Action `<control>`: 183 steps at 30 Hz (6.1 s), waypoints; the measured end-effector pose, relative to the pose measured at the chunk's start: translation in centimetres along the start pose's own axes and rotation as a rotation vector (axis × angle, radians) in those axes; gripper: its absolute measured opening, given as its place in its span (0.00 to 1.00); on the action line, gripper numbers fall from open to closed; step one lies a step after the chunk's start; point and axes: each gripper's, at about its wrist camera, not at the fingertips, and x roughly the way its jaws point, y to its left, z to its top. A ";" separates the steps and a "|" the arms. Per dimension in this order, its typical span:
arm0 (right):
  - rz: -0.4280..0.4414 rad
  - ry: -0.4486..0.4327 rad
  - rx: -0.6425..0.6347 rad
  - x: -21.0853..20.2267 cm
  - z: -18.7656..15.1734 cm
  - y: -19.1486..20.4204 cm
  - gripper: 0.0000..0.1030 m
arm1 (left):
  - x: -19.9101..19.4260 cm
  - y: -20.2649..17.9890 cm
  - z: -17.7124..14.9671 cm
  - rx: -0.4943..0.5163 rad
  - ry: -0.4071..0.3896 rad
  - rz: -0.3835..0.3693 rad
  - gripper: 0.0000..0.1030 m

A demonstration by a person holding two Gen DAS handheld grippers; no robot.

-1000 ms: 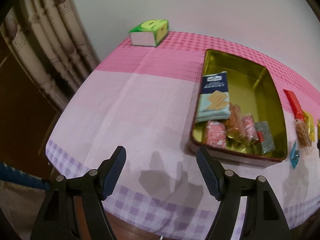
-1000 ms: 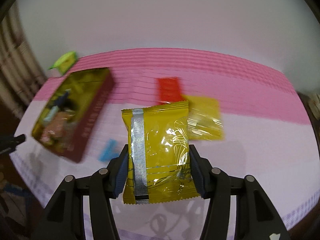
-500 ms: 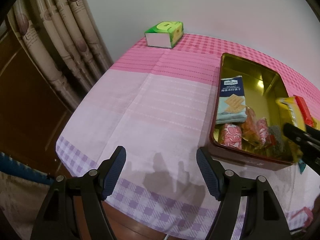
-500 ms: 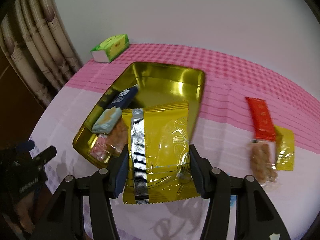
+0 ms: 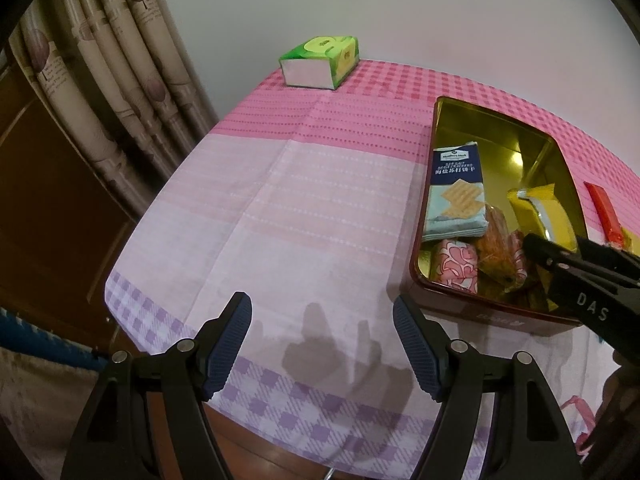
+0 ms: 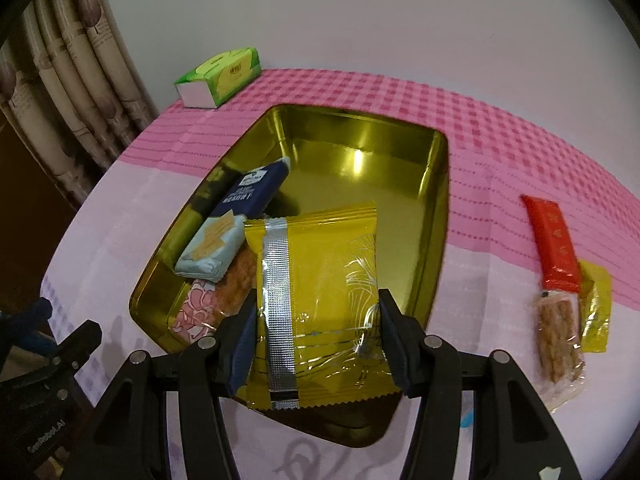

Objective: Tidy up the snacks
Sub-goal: 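Lower the yellow foil pouch into the gold tin and open the right tool, then grasp the clear bag of round biscuits with the right tool, then grasp the blue-wrapped candy with the left tool while the right holds the biscuit bag, then carry the blue candy into the gold tin and open the left tool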

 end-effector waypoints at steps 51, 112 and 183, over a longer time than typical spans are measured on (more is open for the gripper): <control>-0.114 0.009 -0.007 -1.2 -6.1 -18.4 0.45 | -1.0 -3.4 -0.7 0.119 -0.055 -0.016 0.76; -0.259 -0.157 0.178 -5.2 -11.7 -29.0 0.44 | 1.1 -26.9 -1.4 -0.032 0.310 -0.268 0.75; -0.249 -0.151 0.172 -5.2 -11.6 -28.7 0.51 | -4.2 -24.7 1.0 0.195 0.171 -0.398 0.31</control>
